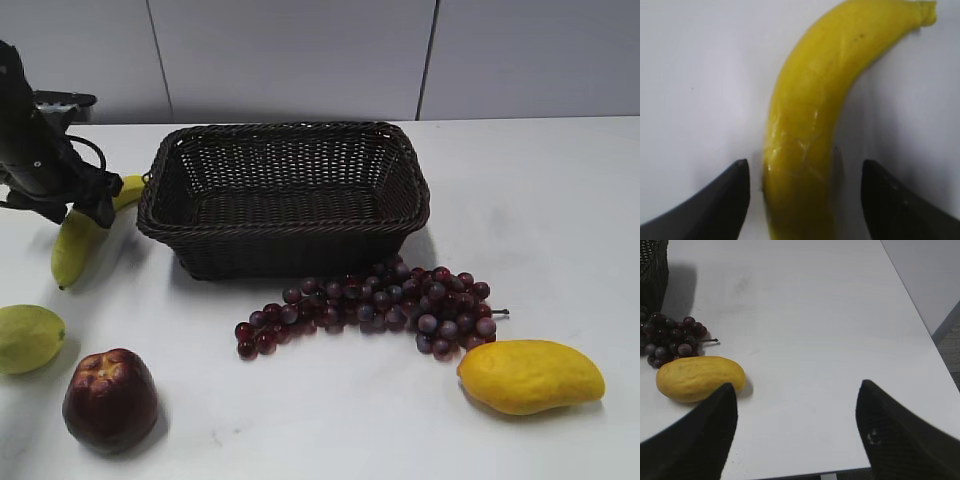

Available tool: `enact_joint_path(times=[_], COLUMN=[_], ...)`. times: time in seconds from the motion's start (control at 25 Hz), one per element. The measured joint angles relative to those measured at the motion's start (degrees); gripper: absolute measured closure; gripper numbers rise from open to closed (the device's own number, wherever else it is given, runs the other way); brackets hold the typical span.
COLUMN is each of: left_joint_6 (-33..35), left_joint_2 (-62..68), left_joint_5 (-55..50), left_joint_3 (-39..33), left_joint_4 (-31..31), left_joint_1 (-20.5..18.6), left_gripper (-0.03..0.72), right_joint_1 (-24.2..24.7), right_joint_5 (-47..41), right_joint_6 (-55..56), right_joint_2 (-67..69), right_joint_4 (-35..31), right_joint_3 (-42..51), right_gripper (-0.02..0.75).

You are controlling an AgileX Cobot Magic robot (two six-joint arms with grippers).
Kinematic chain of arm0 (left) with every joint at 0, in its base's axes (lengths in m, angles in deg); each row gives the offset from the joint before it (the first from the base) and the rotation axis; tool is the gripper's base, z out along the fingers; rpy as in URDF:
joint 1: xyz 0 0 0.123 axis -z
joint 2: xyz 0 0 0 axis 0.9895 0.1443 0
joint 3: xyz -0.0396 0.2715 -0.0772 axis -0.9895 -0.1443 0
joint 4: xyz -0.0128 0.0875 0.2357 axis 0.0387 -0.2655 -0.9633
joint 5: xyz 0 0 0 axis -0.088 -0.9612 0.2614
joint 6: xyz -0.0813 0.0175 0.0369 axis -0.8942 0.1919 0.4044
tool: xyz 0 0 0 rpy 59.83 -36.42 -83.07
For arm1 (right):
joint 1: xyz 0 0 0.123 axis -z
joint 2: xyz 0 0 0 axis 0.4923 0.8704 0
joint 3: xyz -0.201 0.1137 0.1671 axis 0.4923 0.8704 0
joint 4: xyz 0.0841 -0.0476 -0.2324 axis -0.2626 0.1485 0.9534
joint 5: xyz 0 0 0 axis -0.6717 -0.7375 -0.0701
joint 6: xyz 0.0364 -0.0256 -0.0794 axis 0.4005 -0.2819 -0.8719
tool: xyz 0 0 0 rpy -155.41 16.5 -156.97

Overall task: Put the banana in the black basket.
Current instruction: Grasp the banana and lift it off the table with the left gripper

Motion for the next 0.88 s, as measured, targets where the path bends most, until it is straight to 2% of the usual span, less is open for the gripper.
enact_joint_path(times=[0.16,0.36,0.6,0.88], left_joint_6=[0.0,0.0,0.0,0.0], left_joint_2=[0.3,0.3,0.3,0.4], left_joint_5=[1.1,1.3,1.4,0.1], left_joint_3=[0.0,0.0,0.0,1.0], left_joint_4=[-0.2,-1.3,-2.2,-2.6], left_joint_1=[0.0,0.0,0.0,0.0], left_gripper=[0.046,0.170,0.265,0.282], right_joint_1=[0.0,0.0,0.0,0.0], right_joint_5=[0.0,0.0,0.0,0.0], right_joint_6=[0.0,0.0,0.0,0.0], right_joint_2=[0.0,0.0,0.0,0.0], right_joint_4=[0.0,0.0,0.0,0.0], right_joint_3=[0.0,0.0,0.0,0.0], right_gripper=[0.148,0.148,0.148,0.147])
